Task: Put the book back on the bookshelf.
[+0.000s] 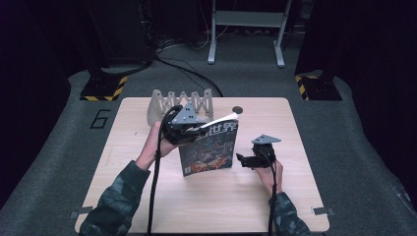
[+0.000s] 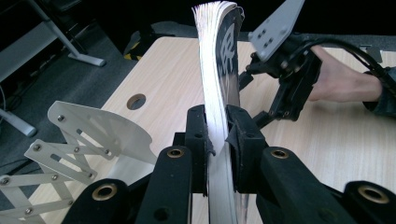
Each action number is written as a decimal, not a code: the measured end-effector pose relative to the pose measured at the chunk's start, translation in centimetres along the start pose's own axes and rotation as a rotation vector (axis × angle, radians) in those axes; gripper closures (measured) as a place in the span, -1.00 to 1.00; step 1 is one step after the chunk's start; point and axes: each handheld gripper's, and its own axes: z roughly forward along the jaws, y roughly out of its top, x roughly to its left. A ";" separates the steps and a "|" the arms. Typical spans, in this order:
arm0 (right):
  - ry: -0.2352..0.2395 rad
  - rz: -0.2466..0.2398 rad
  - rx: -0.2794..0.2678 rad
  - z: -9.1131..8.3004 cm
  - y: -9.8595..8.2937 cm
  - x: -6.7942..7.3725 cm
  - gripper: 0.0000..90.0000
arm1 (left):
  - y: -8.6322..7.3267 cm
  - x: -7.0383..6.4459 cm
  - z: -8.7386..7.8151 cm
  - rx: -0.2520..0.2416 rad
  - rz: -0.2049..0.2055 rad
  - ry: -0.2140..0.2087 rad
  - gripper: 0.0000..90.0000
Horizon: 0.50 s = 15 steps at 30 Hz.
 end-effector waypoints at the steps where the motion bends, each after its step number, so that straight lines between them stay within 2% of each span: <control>1: -0.010 0.011 0.010 0.4 -0.3 -0.2 -0.88 | 0.0 0.0 0.0 0.005 0.001 0.003 0.77; 4: -0.030 0.023 0.030 0.9 -0.8 -0.5 -0.95 | 0.1 -0.2 -0.1 0.001 -0.003 0.005 0.78; 5: -0.057 0.030 0.040 1.5 -1.2 -0.8 -1.00 | 0.2 -0.3 -0.2 0.007 0.003 0.008 0.78; 7: -0.062 0.027 0.055 1.7 -1.3 -0.9 -1.00 | 0.2 -0.3 -0.2 0.002 0.001 0.007 0.79; 8: -0.075 0.043 0.066 2.2 -1.6 -1.0 -1.00 | 0.3 -0.4 -0.2 0.000 -0.006 0.006 0.80; 9: -0.075 0.043 0.066 2.2 -1.6 -1.0 -1.00 | 0.3 -0.4 -0.3 0.000 -0.006 0.002 0.80; 10: -0.075 0.012 0.081 2.5 -1.8 -1.3 -1.00 | 0.4 -0.4 -0.4 0.000 -0.004 0.002 0.81; 12: -0.080 0.016 0.094 2.8 -1.9 -1.3 -1.00 | 0.5 -0.5 -0.4 0.006 -0.003 -0.001 0.82; 13: -0.083 0.038 0.085 3.0 -2.0 -1.2 -1.00 | 0.6 -0.5 -0.5 0.014 0.004 -0.001 0.82; 15: -0.088 0.030 0.095 3.0 -2.0 -1.1 -1.00 | 0.7 -0.6 -0.5 0.017 -0.002 0.008 0.83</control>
